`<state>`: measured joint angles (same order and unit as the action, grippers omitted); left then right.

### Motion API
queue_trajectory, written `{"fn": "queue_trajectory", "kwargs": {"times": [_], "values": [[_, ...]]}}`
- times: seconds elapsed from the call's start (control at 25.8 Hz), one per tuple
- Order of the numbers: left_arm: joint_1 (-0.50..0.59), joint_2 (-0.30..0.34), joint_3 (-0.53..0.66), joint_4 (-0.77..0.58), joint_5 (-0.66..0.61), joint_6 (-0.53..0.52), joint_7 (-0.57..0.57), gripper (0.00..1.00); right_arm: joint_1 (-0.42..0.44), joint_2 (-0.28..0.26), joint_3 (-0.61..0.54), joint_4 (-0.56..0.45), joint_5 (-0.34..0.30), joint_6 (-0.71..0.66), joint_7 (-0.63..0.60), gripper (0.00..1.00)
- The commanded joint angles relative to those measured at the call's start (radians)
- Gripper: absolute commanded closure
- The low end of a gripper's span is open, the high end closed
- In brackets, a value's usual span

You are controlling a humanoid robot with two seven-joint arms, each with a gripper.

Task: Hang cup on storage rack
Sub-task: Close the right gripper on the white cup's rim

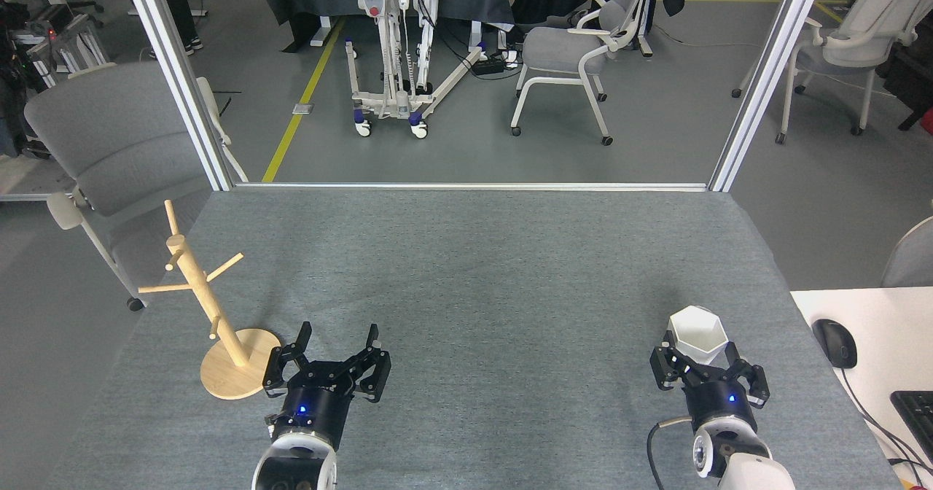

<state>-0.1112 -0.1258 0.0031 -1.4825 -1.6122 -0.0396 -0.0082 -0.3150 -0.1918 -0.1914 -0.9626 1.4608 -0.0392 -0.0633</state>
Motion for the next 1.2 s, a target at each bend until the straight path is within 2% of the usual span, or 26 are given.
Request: {"fn": "queue_trajectory", "kwargs": {"times": [0.0, 0.7, 0.93, 1.05, 1.16], "values": [[0.001, 0.000, -0.002, 0.002, 0.000, 0.003, 0.001, 0.01, -0.026, -0.003, 0.001, 0.035, 0.000, -0.001, -0.004, 0.00], [-0.001, 0.000, -0.002, 0.002, 0.002, 0.003, -0.006, 0.01, -0.098, -0.021, 0.006, 0.150, -0.002, -0.001, -0.004, 0.01], [0.001, 0.000, -0.002, 0.004, 0.002, 0.003, -0.006, 0.01, -0.111, -0.023, 0.006, 0.151, 0.003, 0.001, -0.006, 0.03], [0.004, 0.000, -0.002, 0.004, 0.002, 0.003, -0.006, 0.01, -0.124, -0.029, 0.006, 0.173, 0.006, 0.018, -0.006, 0.08], [0.004, 0.000, -0.002, 0.005, 0.002, 0.003, -0.006, 0.01, -0.124, -0.028, 0.006, 0.177, 0.004, 0.027, -0.020, 0.21]]}}
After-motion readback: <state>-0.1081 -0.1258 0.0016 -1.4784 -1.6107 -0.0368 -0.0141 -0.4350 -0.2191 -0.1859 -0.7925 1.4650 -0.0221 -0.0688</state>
